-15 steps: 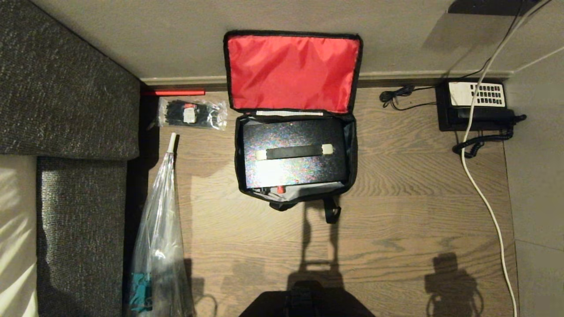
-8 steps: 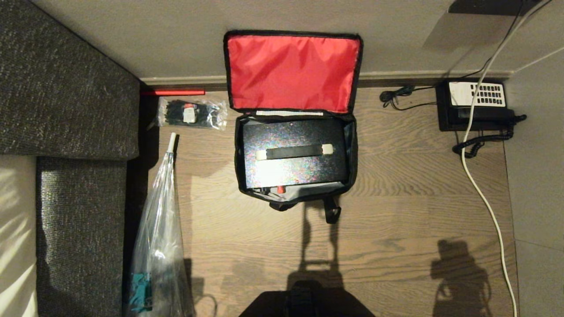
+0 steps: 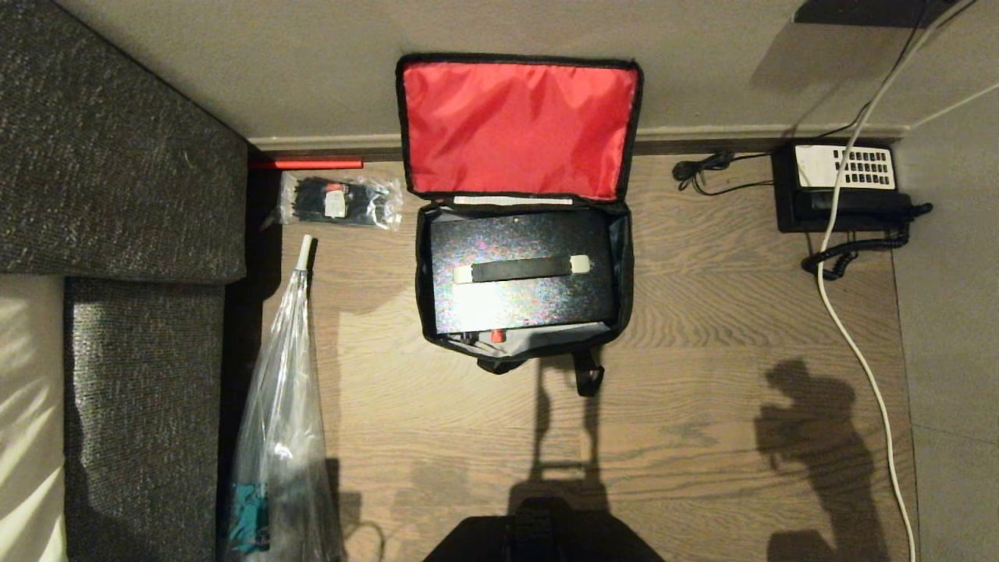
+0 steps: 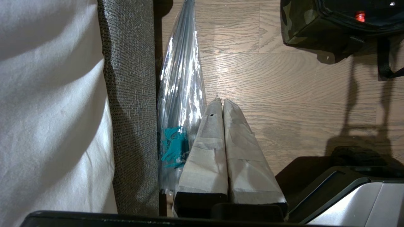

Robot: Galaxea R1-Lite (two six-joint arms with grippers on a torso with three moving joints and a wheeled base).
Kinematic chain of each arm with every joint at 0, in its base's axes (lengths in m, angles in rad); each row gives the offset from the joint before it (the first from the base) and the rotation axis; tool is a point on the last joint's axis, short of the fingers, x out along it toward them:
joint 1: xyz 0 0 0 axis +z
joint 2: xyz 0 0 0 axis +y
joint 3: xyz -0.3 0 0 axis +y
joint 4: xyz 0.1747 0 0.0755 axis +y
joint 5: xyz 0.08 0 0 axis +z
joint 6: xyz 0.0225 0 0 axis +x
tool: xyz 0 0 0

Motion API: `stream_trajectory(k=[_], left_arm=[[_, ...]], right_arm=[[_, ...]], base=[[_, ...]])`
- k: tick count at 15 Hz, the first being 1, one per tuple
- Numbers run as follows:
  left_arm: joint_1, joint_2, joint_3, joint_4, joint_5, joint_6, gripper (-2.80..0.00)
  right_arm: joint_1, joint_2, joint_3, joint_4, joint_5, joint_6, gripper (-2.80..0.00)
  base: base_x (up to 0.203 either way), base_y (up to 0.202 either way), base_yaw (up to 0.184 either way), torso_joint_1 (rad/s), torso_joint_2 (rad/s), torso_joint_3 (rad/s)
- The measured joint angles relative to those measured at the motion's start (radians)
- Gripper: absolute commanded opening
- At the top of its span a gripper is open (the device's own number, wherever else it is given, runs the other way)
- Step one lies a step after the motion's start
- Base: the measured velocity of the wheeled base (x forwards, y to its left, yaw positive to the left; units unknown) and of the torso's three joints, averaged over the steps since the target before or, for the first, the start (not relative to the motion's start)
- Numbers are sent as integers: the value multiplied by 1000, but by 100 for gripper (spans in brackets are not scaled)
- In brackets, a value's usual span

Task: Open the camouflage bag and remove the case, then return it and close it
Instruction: Grip the handle

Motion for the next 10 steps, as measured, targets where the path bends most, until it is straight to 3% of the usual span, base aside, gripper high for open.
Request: stream_trajectory(k=[4, 8, 9, 10], left_arm=[[0, 0, 0, 0, 0, 1, -280], [0, 0, 0, 0, 0, 1, -280], [0, 0, 0, 0, -1, 1, -280], [0, 0, 0, 0, 0, 1, -280]], right_arm=[[135, 598, -48, -376, -151, -100, -280], [436, 1093, -62, -885, -387, -143, -280], [520, 1188, -68, -1007, -442, -150, 0], [595, 1268, -75, -1131, -490, -153, 0]], base=[[0, 0, 0, 0, 0, 0], [0, 0, 0, 0, 0, 0], [0, 0, 0, 0, 0, 0], [0, 0, 0, 0, 0, 0]])
